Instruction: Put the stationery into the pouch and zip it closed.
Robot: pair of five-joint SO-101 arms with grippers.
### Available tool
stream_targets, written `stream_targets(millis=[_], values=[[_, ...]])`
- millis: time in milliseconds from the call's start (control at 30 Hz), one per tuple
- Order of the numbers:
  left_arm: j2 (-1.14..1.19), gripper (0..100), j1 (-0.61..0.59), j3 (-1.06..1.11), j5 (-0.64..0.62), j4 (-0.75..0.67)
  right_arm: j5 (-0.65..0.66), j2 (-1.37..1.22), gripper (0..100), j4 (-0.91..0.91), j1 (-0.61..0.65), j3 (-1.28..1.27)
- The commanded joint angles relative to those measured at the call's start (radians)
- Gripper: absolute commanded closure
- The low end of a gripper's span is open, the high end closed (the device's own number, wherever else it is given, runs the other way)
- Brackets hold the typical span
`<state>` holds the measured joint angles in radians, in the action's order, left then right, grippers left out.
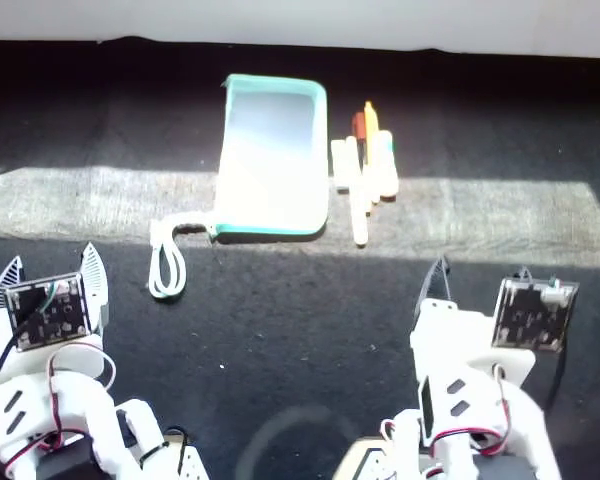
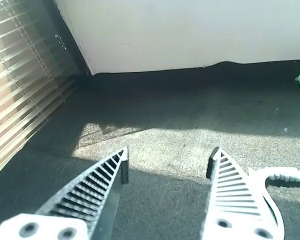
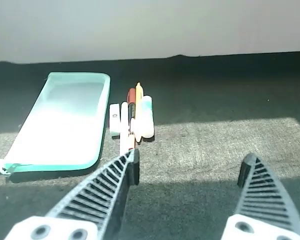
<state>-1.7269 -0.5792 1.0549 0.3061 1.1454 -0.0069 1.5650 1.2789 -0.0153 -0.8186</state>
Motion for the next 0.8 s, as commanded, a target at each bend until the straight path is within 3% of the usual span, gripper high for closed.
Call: stream_targets(millis=[0,167,300,367,500,767], values=[[0.171,73,-0.039,-0.104,-0.009,0.011,0.008,-0.315,68.1,0.058,0.064,0.274],[0.539,73,-0.137,-0.240,-0.008,0.114,-0.011,-0.722,68.1,0.128,0.191,0.522],[0.794,74,-0.143,-0.344,-0.003,0.224,-0.167,-0.997,68.3,0.133,0.288,0.639],[0.871,74,-0.147,-0.387,-0.003,0.265,-0.222,-1.133,73.6,0.120,0.335,0.694],[0.917,74,-0.147,-0.443,-0.003,0.359,-0.218,-1.399,91.8,0.111,0.484,0.894],[0.831,74,-0.231,-0.450,-0.003,0.411,-0.196,-1.902,82.3,0.111,0.711,1.394]])
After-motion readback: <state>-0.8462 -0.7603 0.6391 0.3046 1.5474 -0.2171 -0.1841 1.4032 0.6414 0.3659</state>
